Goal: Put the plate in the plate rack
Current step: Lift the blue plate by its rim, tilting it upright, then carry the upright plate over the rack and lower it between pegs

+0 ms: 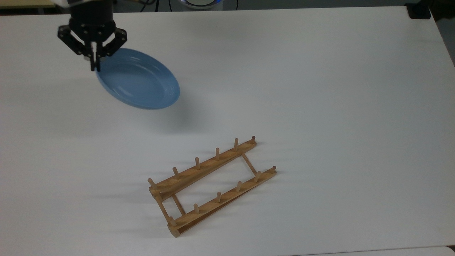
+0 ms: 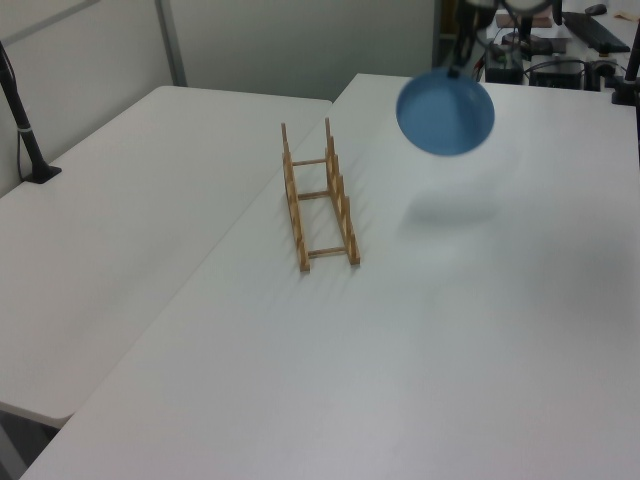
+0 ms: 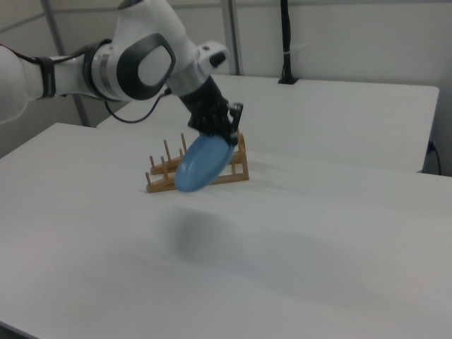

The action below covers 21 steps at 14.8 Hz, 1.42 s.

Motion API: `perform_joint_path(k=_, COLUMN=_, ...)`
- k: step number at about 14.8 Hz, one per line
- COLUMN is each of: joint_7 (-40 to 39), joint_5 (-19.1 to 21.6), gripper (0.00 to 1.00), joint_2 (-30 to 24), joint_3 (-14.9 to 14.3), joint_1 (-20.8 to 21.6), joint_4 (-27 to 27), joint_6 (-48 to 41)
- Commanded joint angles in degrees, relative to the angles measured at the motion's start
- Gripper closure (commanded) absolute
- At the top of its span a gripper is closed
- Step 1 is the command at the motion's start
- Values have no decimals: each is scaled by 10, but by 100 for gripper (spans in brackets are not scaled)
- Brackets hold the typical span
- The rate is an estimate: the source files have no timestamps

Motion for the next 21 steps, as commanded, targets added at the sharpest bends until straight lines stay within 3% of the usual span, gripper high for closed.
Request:
perform_joint_path(k=1, joint_7=100, joint_5=-87, gripper=100, joint_2=8, joint_3=1, joint_1=25, joint_4=15, joint_6=99)
perform_joint_path(k=5, joint_7=344, joint_5=-316, gripper=100, joint_2=18, joint_3=3, joint_1=73, joint_4=16, joint_6=147)
perform_joint_path(k=10, joint_7=657, joint_5=-545, gripper=100, joint_2=40, joint_3=37, joint_1=104, joint_4=16, joint_6=144)
perform_joint_path(k=13, joint_7=791, joint_5=-625, gripper=100, joint_2=66, joint_3=40, joint_1=129, joint_4=29, joint_6=132)
perform_joint_path(k=21, joint_7=1007, joint_5=-774, gripper=100, joint_2=148, joint_3=41, joint_1=158, joint_4=84, joint_6=62)
